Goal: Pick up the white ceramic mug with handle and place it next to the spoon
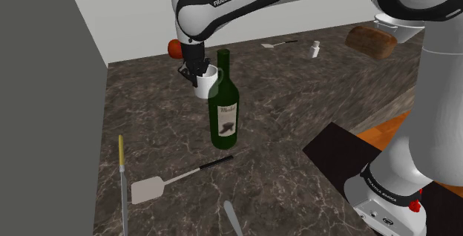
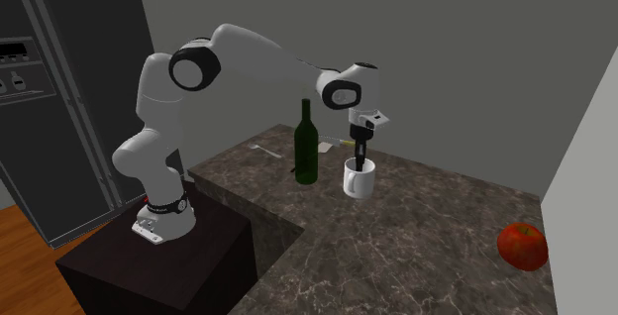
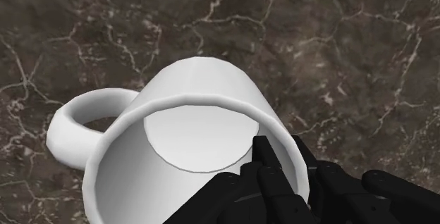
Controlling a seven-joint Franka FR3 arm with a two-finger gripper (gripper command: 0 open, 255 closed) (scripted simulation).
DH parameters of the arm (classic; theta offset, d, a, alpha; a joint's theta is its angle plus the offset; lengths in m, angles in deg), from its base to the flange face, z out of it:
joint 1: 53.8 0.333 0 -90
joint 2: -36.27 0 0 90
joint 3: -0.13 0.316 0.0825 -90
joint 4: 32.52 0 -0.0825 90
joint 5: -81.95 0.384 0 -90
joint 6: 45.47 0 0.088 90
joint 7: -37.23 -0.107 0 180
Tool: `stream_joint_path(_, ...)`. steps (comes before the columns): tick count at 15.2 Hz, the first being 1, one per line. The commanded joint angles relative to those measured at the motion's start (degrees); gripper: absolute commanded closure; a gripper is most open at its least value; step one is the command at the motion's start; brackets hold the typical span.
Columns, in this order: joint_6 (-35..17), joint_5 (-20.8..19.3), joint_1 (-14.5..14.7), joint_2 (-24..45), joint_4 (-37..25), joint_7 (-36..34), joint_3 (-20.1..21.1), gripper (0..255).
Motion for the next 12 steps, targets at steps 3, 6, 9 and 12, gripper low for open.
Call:
stream_joint_path(3, 2.8, 0.3, -0.1, -0.9, -1.9, 0.2, 0.1, 255)
stream_joint_path(6, 4.8, 0.4, 0.0, -1.4, -3.4, 0.4, 0.2, 255)
stream_joint_path(9, 7.0, 0.6, 0.0, -1.9, -5.1, 0.5, 0.2, 255)
stream_joint_path(12, 9.1, 0.7, 0.0, -2.2, -7.0, 0.6, 0.3, 255)
